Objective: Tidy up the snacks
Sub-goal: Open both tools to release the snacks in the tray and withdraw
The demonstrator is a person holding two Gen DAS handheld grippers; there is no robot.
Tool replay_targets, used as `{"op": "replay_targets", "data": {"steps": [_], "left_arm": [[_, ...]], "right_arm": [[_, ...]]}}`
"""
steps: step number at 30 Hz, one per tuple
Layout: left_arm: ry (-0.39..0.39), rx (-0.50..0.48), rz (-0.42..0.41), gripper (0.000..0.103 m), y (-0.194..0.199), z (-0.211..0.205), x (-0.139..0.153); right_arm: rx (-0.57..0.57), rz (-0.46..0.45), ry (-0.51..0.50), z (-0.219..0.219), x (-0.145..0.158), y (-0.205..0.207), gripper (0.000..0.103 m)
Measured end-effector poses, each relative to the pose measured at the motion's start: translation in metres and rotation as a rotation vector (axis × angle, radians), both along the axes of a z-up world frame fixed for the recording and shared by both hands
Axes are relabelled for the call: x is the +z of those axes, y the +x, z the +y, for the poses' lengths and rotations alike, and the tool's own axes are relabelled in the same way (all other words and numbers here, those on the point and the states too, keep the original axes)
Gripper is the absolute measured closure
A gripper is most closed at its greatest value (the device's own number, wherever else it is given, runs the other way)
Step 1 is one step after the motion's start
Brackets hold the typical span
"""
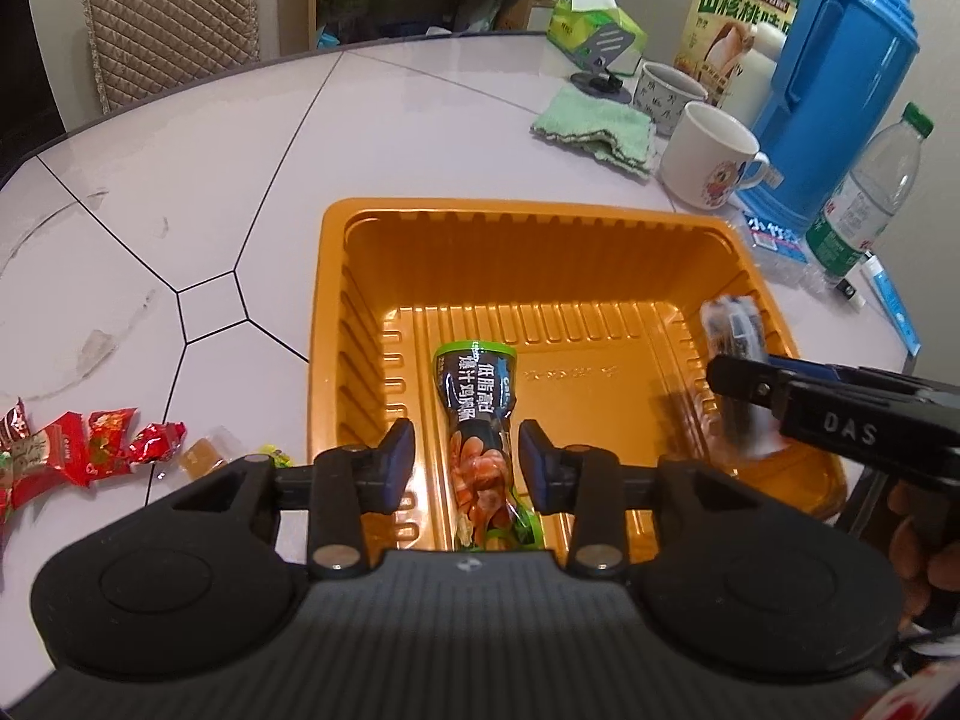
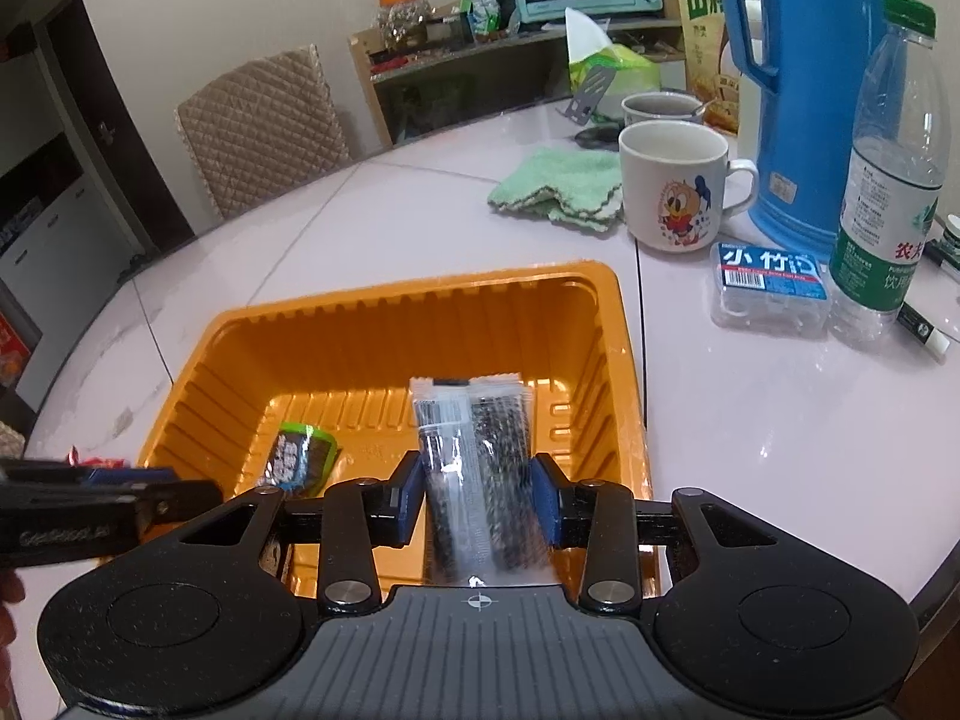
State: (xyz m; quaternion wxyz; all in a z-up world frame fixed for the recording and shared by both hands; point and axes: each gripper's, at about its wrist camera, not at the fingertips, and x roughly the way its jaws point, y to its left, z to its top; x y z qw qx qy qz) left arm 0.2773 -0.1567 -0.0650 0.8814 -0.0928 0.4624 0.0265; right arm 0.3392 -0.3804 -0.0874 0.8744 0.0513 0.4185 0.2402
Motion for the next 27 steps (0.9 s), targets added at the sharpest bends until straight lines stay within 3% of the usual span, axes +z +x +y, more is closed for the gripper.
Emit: {"op": "replay_targets", "data": {"steps": [5,14,27], "left_arm": [[-0.005,0.002,-0.022,0.059,-0.016,0.002,0.009],[0.004,0.026,-0.076,0.047,-0.061,0.013,0.030],[0.020,0.065,-0.154,0.043,-0.127,0.033,0.059]], "right_arm": [[-0.014,-0.011,0.038,-0.003,0.004,0.000,0.044],[-0.026,-0.015,0.093,-0.016,0.020,-0.029,0.043],[-0.024,-0.050,0.121,-0.025,0.042,-0.090,0.038]]}}
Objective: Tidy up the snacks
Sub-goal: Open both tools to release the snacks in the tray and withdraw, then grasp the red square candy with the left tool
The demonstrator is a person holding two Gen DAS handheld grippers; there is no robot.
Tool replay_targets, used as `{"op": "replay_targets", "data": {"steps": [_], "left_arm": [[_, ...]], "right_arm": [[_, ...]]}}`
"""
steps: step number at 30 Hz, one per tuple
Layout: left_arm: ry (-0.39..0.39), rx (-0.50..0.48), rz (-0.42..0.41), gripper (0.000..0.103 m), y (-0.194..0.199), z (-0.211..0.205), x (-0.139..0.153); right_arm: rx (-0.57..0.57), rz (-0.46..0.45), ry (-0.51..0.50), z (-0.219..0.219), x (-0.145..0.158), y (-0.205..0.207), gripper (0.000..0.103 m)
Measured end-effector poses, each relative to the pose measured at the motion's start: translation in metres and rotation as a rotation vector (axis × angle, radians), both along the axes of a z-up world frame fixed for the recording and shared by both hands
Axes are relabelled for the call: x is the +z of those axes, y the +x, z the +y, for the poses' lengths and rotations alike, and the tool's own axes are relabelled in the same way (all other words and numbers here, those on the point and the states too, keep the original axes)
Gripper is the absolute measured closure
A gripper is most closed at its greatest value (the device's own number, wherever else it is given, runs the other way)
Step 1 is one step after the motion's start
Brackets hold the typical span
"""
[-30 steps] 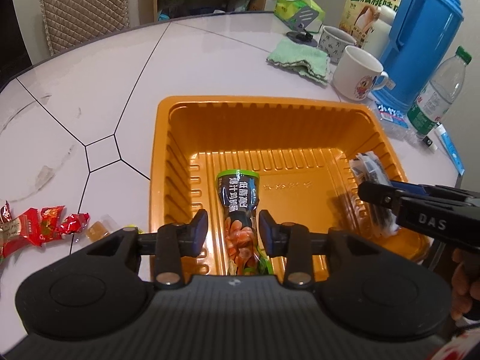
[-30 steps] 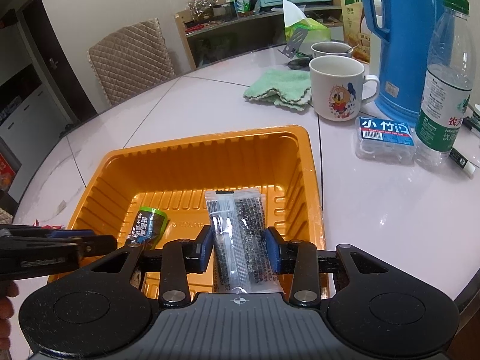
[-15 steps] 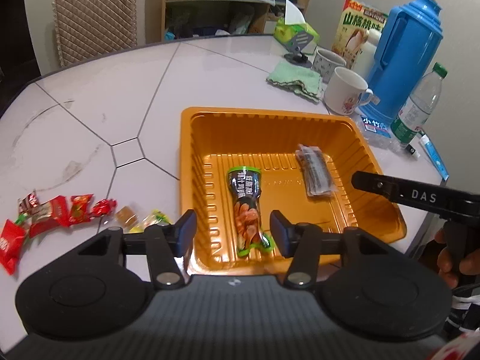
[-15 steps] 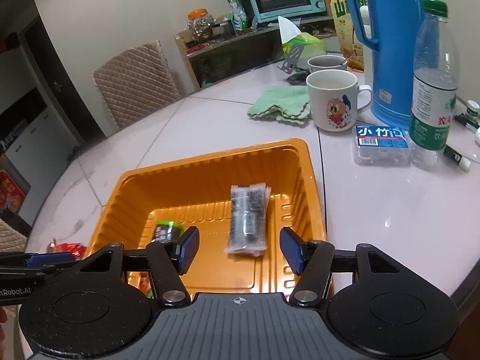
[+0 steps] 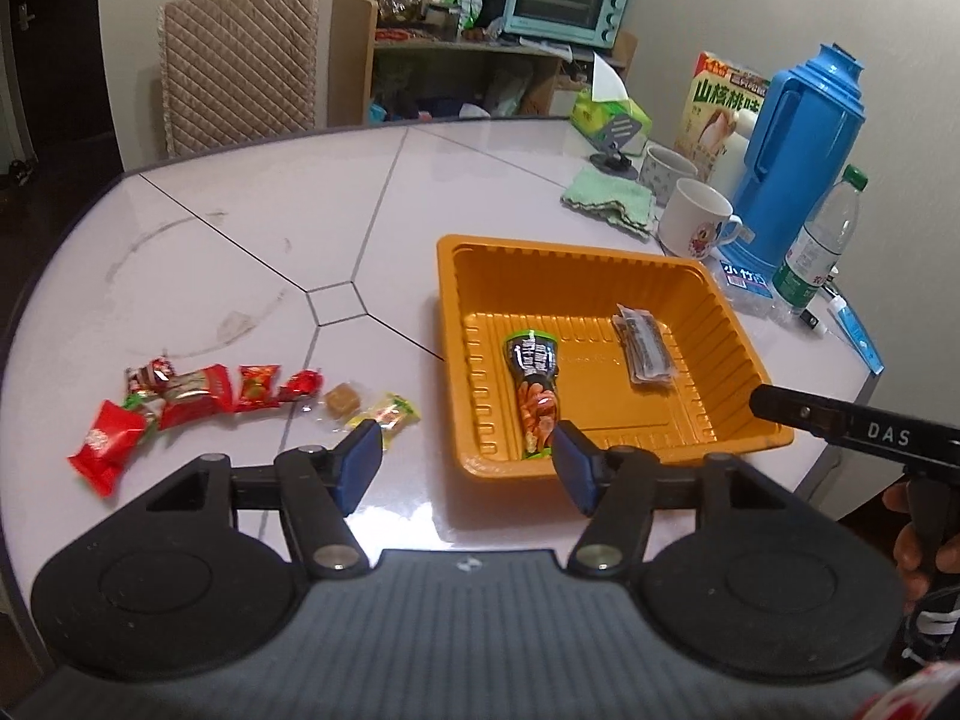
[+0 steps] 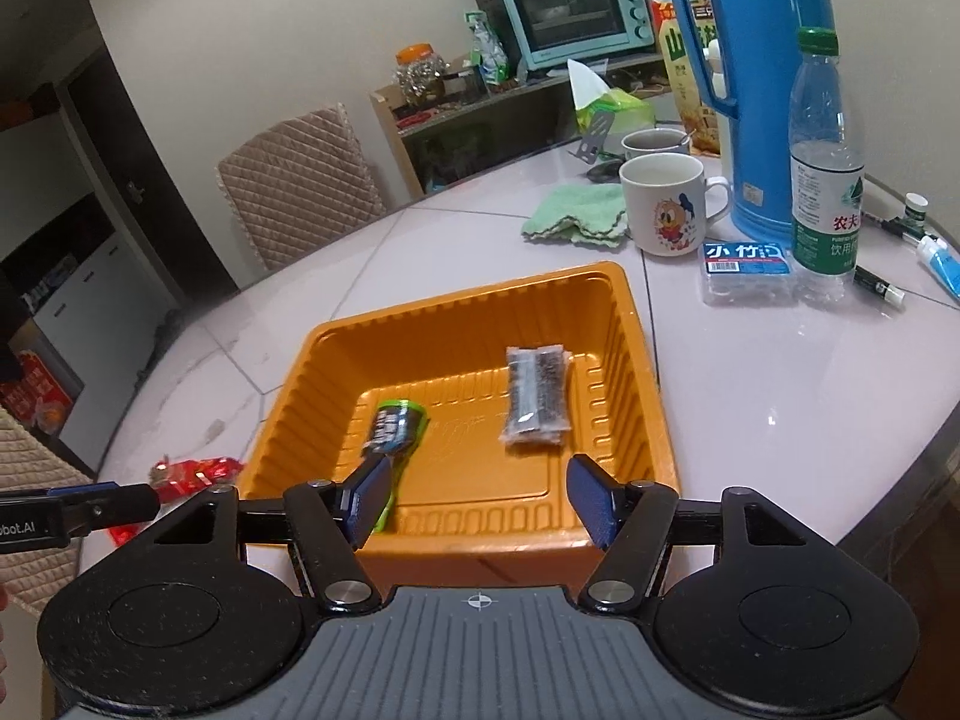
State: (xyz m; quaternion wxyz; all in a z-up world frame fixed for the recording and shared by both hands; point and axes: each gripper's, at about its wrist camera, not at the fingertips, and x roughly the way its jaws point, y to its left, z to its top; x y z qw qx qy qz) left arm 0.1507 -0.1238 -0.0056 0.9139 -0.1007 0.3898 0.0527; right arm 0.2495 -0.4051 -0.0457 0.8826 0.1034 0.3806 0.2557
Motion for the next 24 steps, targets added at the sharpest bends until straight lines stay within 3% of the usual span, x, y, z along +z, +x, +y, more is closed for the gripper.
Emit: {"op": "replay_targets", "data": {"steps": [11,24], "left_arm": [[0.030,0.015,0.008,0.043,-0.046,0.028,-0.003],[0.073,0.102,0.037,0.043,-0.078,0.107,-0.019]], "right_arm": [[0.055,0.001,0.013,0.029,0.005,-0.047,0.037],[0.187,0.055,0.032,0.122,-0.004,-0.080,0.037]]}}
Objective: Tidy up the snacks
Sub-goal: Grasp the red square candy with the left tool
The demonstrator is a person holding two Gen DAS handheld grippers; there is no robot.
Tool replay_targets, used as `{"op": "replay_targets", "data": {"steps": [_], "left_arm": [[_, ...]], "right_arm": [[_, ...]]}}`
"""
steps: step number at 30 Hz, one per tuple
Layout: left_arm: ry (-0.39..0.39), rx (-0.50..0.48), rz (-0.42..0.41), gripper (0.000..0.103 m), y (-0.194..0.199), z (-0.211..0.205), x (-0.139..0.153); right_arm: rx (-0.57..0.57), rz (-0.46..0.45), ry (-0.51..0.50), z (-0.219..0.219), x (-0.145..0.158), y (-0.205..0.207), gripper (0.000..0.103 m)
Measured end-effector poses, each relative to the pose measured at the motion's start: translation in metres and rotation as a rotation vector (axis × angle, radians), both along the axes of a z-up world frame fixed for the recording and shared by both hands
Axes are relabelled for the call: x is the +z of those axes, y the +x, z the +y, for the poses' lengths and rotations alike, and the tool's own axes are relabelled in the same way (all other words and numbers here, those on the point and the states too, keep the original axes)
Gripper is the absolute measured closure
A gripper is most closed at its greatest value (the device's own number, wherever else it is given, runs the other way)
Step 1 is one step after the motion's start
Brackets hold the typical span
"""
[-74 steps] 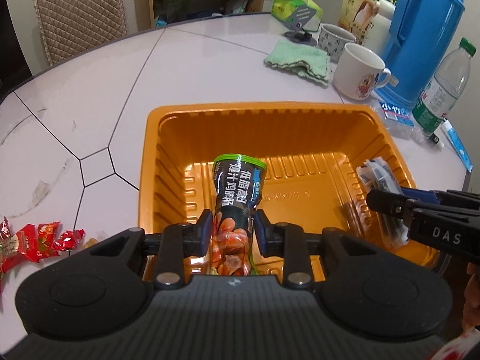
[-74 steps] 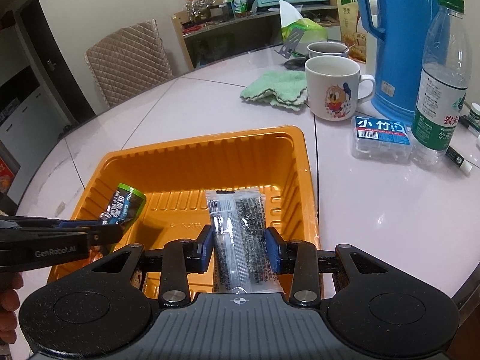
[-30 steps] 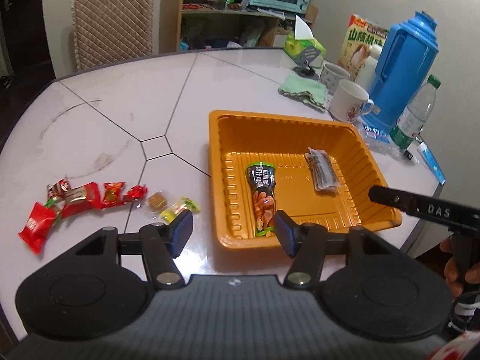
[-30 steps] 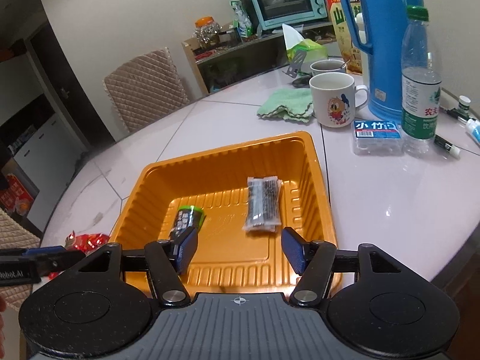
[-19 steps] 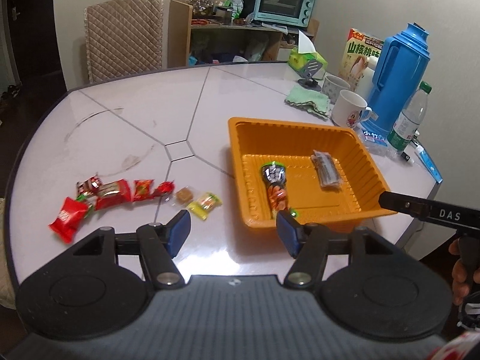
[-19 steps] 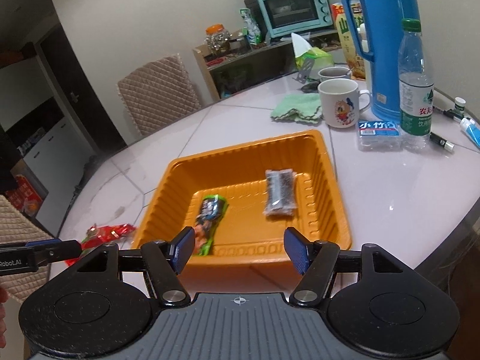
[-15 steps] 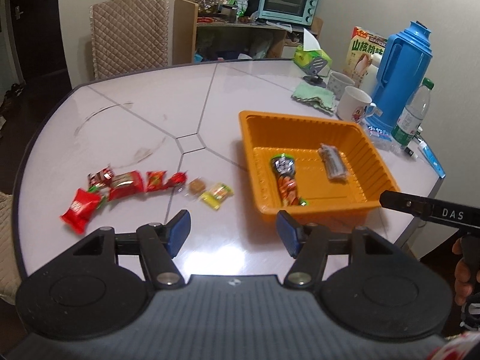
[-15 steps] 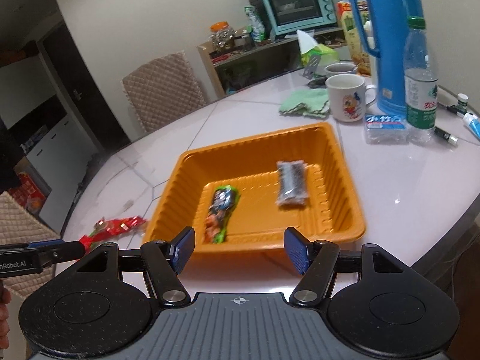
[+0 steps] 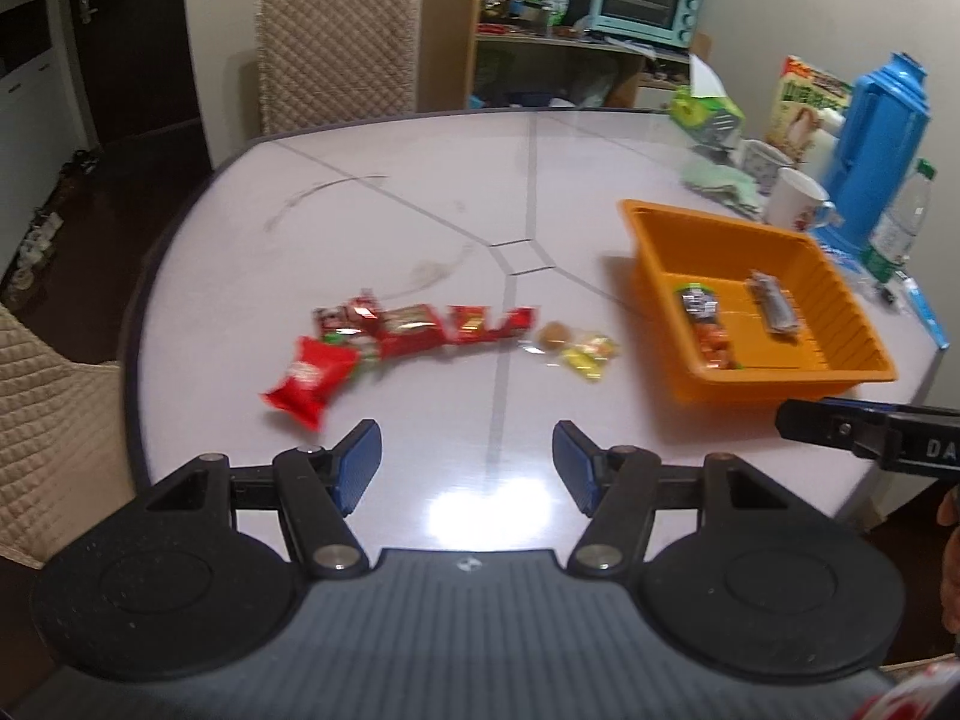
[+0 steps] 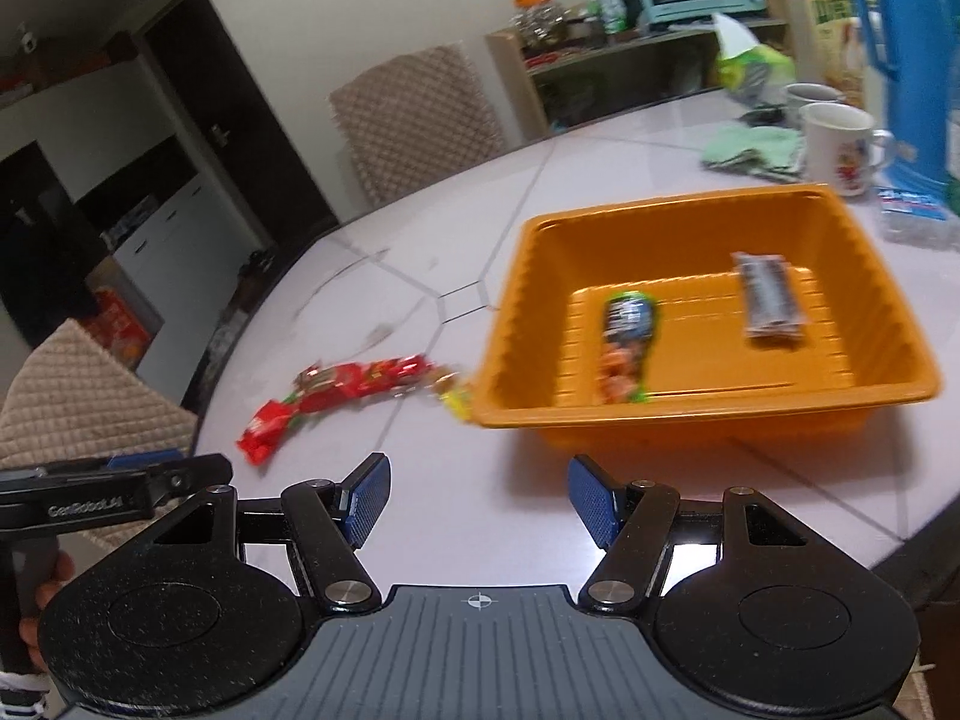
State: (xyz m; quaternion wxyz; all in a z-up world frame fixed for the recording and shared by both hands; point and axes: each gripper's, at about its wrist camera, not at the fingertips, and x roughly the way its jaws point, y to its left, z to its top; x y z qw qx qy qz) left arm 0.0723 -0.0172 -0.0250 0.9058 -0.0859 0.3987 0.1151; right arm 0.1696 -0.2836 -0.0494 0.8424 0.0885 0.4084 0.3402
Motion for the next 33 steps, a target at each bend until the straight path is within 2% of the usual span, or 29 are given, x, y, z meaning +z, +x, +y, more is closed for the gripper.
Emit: {"op": "replay_targets", "data": {"steps": [6,14,20,27,33], "left_arm": [[0.055,0.004,0.014,0.043,0.002,0.037,-0.011],[0.124,-0.071,0.043,0.046,0.028,0.072,-0.034],[0.119,-0.137,0.074,0.055,0.050,0.089,-0.055],[0.107,-0.187,0.115,0.056,0.070,0.104,-0.077],[0.084,-0.218,0.131,0.065,0.078,0.110,-0.086]], "right_arm": [[0.026,0.010,-0.035,0.044,-0.005,-0.004,0.037],[-0.001,0.020,-0.074,0.087,-0.015,0.001,0.037],[-0.038,0.031,-0.096,0.108,-0.021,0.006,0.037],[-0.086,0.059,-0.123,0.121,-0.030,0.009,0.037],[-0.124,0.078,-0.138,0.129,-0.035,0.011,0.037]]}}
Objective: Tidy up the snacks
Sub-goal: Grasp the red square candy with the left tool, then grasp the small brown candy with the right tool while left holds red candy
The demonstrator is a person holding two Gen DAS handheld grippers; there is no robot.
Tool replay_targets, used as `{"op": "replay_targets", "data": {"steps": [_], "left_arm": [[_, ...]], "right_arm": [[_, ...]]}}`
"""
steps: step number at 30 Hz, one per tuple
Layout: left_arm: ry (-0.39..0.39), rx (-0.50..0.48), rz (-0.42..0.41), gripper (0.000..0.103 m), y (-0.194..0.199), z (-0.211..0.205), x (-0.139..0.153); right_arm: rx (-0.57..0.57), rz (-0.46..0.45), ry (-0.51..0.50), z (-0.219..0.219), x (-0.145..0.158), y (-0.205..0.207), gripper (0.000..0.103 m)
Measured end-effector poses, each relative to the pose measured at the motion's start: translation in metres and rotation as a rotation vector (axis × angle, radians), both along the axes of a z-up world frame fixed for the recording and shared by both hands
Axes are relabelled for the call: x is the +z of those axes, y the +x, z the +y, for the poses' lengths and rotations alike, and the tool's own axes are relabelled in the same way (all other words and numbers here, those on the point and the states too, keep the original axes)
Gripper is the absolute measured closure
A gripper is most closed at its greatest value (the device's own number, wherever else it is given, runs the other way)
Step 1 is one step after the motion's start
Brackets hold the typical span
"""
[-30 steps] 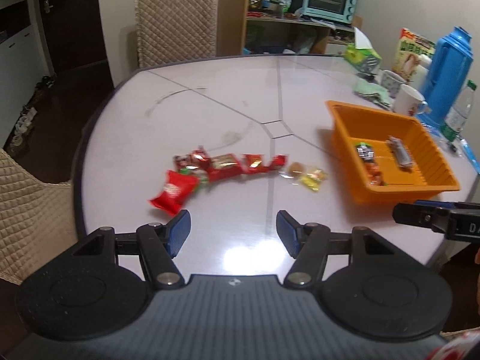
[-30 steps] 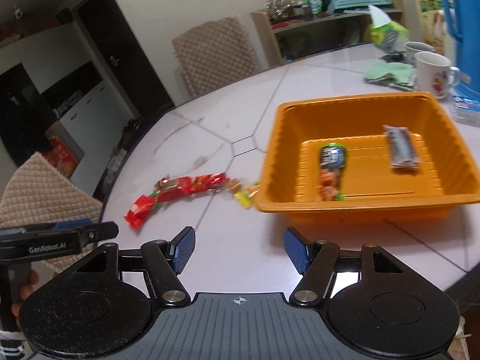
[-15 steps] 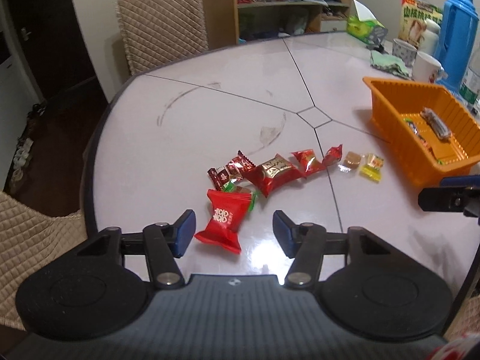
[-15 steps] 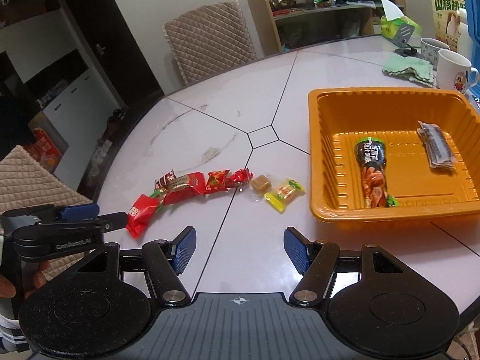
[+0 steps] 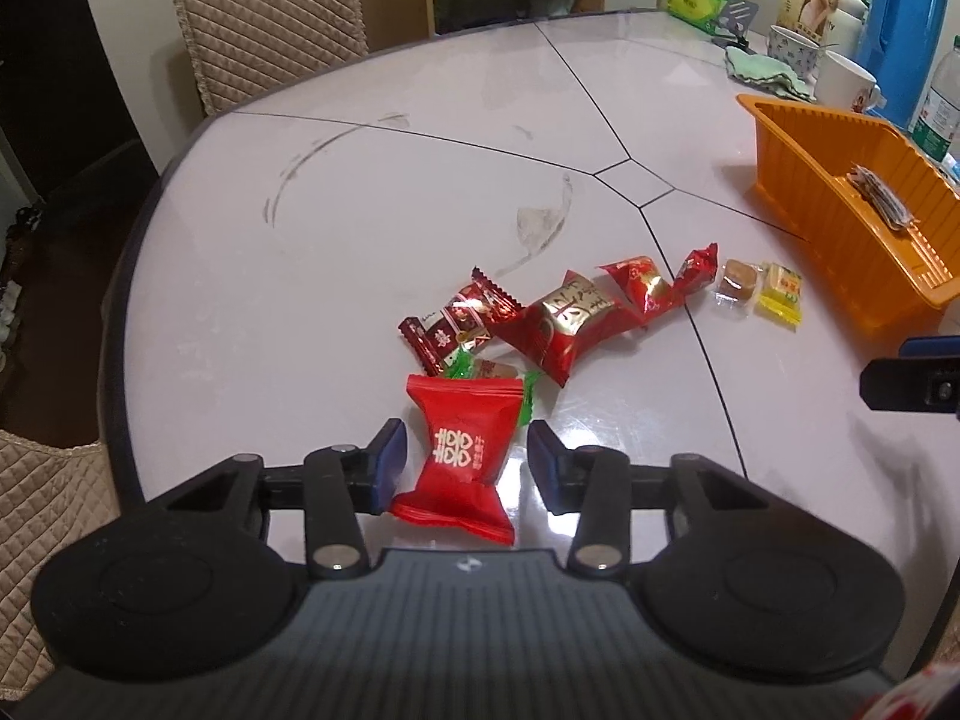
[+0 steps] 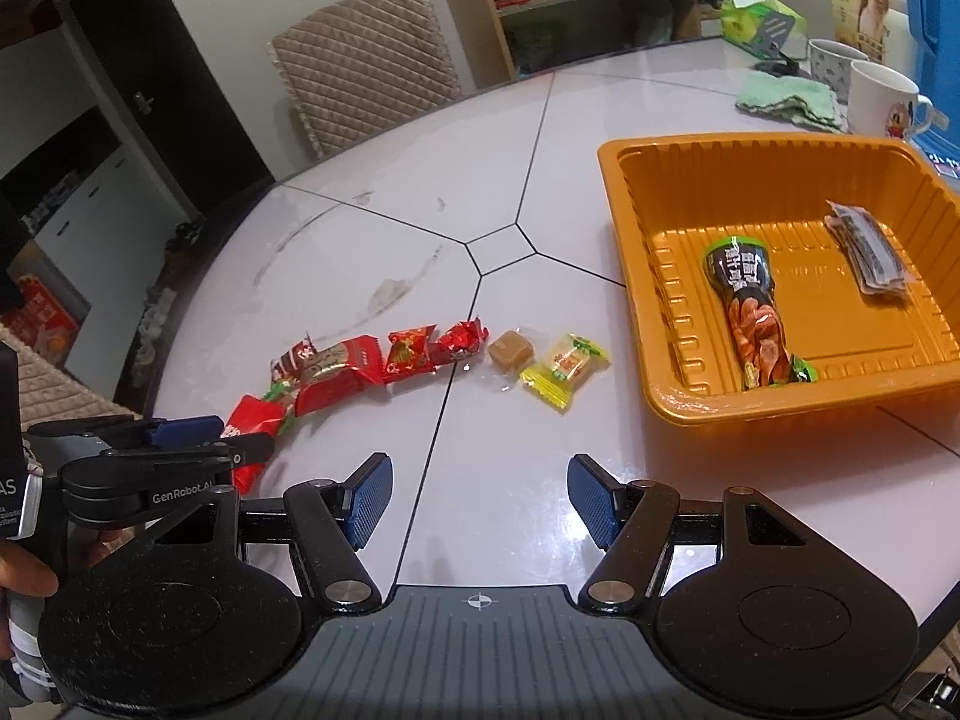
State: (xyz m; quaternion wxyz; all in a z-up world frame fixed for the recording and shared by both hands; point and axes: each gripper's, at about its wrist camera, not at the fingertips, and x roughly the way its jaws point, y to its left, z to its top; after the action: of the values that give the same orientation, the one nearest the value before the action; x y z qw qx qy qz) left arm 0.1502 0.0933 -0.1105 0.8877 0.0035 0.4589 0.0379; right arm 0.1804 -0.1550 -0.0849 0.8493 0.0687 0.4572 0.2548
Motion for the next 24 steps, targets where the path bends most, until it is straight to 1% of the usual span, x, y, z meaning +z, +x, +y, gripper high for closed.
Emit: {"op": "replay_targets", "data": {"steps": [8,11,16,18,19,20,24], "left_arm": [[-0.035,-0.018,0.019,0.081,-0.001,0.008,-0.003],[-0.057,-0.012,0.018,0.083,-0.004,0.012,-0.002],[-0.071,0.003,-0.013,0.083,-0.010,0.018,0.009],[-0.082,0.021,-0.026,0.083,-0.010,0.023,0.015],[-0.086,0.031,-0.033,0.083,-0.010,0.027,0.017],[-0.089,0.042,-0.041,0.083,-0.009,0.030,0.020],[-0.109,0.082,-0.066,0.083,-0.005,0.043,0.030]], "right_arm": [[-0.027,0.007,-0.013,0.010,-0.004,0.005,0.037],[-0.027,0.004,-0.016,0.014,-0.004,0.007,0.037],[-0.031,-0.020,-0.031,0.021,-0.004,0.012,0.038],[-0.032,-0.043,-0.046,0.025,-0.004,0.016,0.045],[-0.030,-0.054,-0.058,0.027,-0.003,0.018,0.055],[-0.025,-0.061,-0.065,0.030,-0.003,0.021,0.060],[-0.030,-0.076,-0.073,0.036,-0.006,0.036,0.065]]}}
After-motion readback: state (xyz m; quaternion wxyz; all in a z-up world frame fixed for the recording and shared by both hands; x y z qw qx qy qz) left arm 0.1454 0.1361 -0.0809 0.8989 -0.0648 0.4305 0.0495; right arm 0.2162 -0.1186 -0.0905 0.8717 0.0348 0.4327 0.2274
